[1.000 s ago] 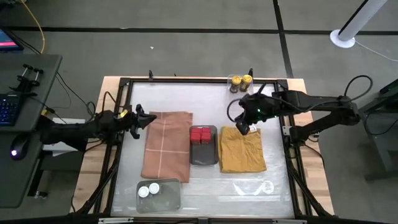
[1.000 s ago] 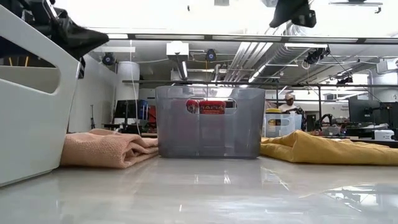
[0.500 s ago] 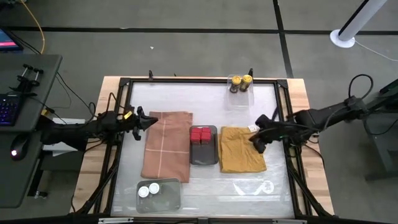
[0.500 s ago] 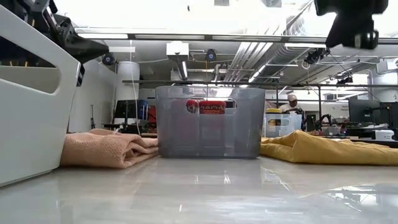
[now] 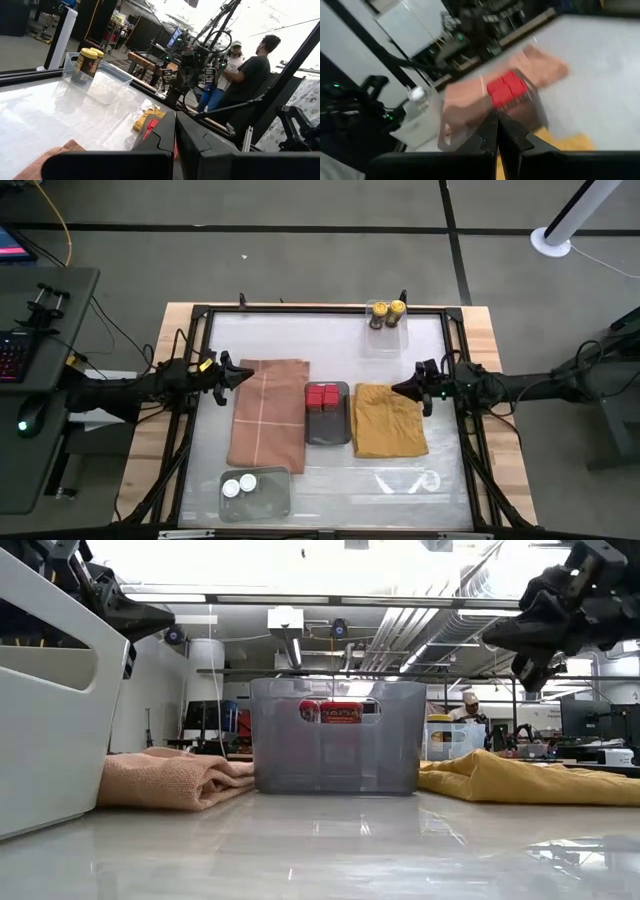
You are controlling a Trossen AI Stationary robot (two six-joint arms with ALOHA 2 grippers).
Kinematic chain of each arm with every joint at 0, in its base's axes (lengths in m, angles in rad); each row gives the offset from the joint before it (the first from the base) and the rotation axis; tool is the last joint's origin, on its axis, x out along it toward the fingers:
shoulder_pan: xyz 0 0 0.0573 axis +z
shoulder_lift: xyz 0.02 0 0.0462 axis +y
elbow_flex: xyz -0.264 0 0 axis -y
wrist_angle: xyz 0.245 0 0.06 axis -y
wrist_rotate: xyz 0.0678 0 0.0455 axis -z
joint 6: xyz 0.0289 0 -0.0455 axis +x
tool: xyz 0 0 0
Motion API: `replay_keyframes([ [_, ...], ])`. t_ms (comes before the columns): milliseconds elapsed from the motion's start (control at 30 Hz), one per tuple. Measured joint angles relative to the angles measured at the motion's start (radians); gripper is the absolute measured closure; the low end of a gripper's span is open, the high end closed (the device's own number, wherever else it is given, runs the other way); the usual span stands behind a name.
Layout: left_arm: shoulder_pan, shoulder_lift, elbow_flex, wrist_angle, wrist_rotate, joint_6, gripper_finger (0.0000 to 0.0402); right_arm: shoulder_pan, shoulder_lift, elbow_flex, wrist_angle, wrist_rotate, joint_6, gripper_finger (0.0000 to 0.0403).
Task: Sort spices by type
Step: Return to Home Position
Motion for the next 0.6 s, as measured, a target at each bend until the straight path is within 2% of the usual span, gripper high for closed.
replay_keyframes([
  [67, 0.000, 0.000, 0.000, 0.000, 0.000, 0.000, 0.0401, -0.015, -0.017, -0.043, 0.083, -0.022, -0.042, 0.0403],
  [200, 0.000, 0.000, 0.000, 0.000, 0.000, 0.000, 0.0401, -0.020, -0.031, -0.098, 0.138, -0.044, -0.127, 0.0403],
  [400, 0.000, 0.000, 0.000, 0.000, 0.000, 0.000, 0.0401, -0.020, -0.032, -0.102, -0.034, 0.026, -0.178, 0.0403],
  [600, 0.000, 0.000, 0.000, 0.000, 0.000, 0.000, 0.0401, -0.020, -0.032, -0.102, -0.171, 0.032, -0.179, 0.0402],
])
